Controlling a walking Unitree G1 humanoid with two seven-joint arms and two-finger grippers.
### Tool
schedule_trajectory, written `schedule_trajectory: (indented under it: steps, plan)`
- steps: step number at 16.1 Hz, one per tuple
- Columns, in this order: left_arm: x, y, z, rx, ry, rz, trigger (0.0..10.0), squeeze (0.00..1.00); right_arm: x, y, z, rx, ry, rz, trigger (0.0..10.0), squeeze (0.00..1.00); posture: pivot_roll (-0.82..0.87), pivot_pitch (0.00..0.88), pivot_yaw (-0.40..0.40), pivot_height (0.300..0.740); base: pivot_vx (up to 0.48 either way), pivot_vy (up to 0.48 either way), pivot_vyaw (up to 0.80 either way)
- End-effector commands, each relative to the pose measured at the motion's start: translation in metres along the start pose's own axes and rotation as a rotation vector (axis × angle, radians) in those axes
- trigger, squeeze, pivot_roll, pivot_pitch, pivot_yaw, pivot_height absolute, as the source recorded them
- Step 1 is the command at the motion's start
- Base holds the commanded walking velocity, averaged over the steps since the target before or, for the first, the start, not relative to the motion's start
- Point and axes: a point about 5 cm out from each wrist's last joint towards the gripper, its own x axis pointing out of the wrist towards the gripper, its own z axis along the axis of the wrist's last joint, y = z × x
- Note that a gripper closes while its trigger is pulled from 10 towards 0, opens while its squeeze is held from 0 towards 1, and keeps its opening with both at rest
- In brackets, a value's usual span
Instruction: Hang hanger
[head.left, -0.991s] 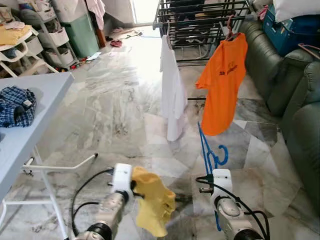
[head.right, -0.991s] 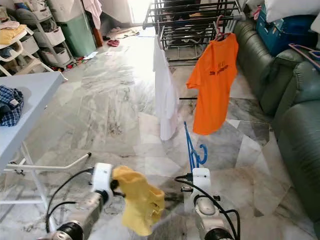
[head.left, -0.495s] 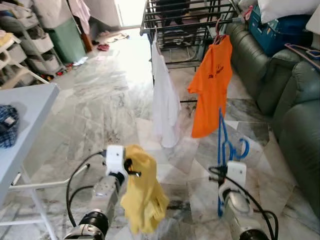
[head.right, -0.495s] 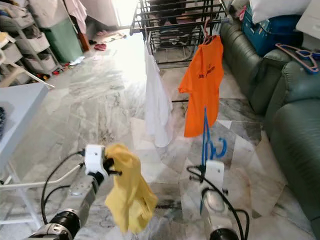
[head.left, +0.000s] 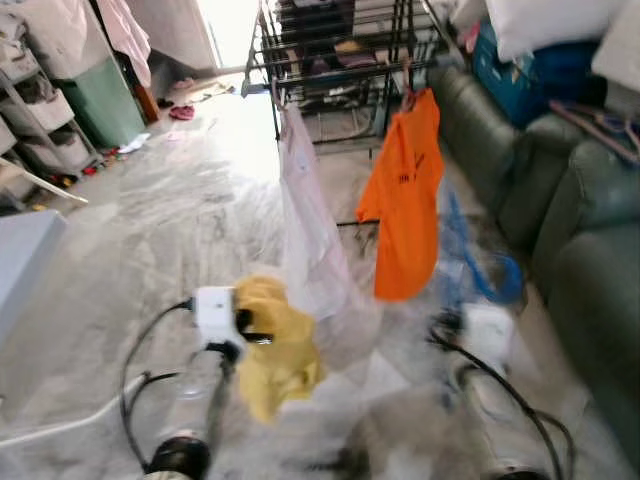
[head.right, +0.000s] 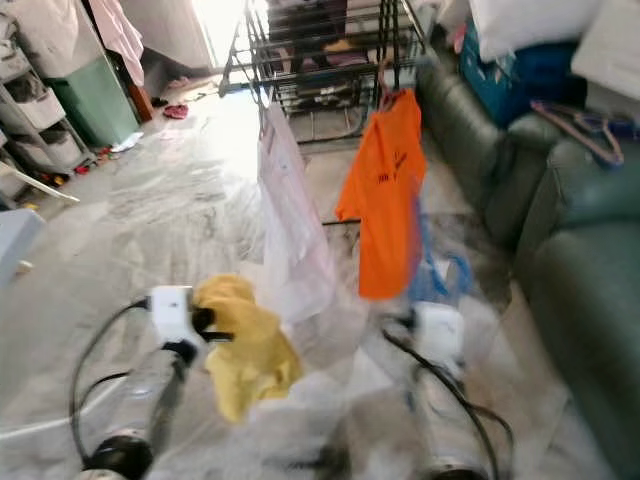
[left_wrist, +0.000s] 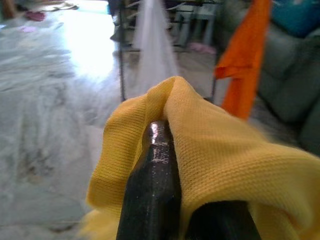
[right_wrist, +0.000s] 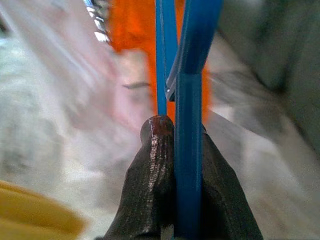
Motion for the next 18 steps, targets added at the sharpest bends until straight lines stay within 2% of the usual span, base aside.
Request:
schedule_trajectory:
  steps: [1, 3, 6, 9, 12, 15, 18]
  plan:
    - [0.007, -0.005, 0.012, 0.012, -0.037, -0.013, 10.0, 0.0, -0.003, -0.004, -0.002, -0.018, 0.014, -0.002, 10.0, 0.0, -0.27, 0.0, 0.137, 0.74, 0.465, 0.0, 0.0]
    - [0.007, -0.009, 0.014, 0.008, -0.027, -0.007, 10.0, 0.0, -0.004, -0.002, 0.003, -0.039, 0.009, 0.019, 10.0, 0.0, -0.28, 0.0, 0.134, 0.74, 0.405, 0.0, 0.0]
    - [0.007, -0.01, 0.012, 0.031, -0.008, 0.027, 10.0, 0.0, -0.007, 0.002, 0.0, -0.082, 0.046, 0.063, 10.0, 0.0, -0.27, 0.0, 0.118, 0.74, 0.0, 0.0, 0.0]
    - [0.004, -0.003, 0.009, 0.027, -0.001, 0.092, 10.0, 0.0, -0.008, 0.007, -0.001, -0.101, 0.067, 0.109, 10.0, 0.0, -0.24, 0.0, 0.076, 0.74, 0.0, 0.0, 0.0]
    - [-0.004, 0.005, 0.006, 0.012, -0.013, 0.163, 10.0, 0.0, -0.004, 0.018, -0.001, -0.114, 0.091, 0.176, 10.0, 0.0, -0.2, 0.0, 0.019, 0.74, 0.0, 0.0, 0.0]
    - [-0.011, 0.01, 0.008, 0.006, -0.053, 0.162, 10.0, 0.0, 0.004, 0.03, 0.007, -0.132, 0.086, 0.232, 10.0, 0.0, -0.17, 0.0, 0.001, 0.74, 0.0, 0.0, 0.0]
    - [-0.01, 0.011, 0.014, 0.024, -0.069, 0.142, 10.0, 0.0, 0.007, 0.028, 0.009, -0.12, 0.087, 0.193, 10.0, 0.0, -0.18, 0.0, 0.027, 0.74, 0.198, 0.0, 0.0]
